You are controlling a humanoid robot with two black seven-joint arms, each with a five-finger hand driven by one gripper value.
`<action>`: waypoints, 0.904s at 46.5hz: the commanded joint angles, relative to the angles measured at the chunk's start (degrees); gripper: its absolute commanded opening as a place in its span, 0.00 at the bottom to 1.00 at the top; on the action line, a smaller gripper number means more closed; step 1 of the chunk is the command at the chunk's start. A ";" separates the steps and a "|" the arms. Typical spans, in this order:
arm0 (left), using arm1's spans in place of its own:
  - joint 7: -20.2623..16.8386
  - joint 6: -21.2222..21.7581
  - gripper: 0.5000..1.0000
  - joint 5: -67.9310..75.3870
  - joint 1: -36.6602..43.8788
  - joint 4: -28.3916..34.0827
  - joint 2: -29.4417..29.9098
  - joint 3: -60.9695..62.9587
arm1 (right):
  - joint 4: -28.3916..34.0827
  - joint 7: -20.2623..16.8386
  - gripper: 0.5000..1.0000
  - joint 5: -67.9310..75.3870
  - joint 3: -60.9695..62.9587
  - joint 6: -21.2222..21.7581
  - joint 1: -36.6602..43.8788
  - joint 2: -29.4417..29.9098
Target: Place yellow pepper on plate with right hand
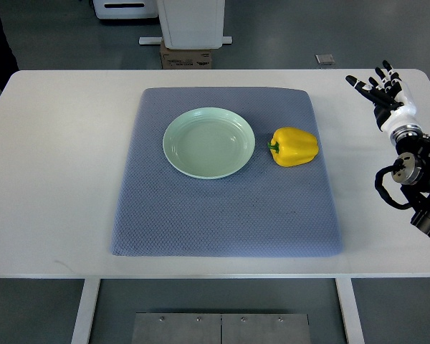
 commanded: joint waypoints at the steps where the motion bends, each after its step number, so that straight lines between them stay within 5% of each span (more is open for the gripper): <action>1: 0.08 0.01 1.00 0.02 0.00 0.00 0.00 0.00 | 0.00 0.00 1.00 0.01 0.00 0.03 0.08 0.02; 42: 0.08 0.01 1.00 0.02 0.35 0.00 0.00 0.09 | -0.09 0.09 1.00 0.01 0.00 -0.05 -0.09 0.02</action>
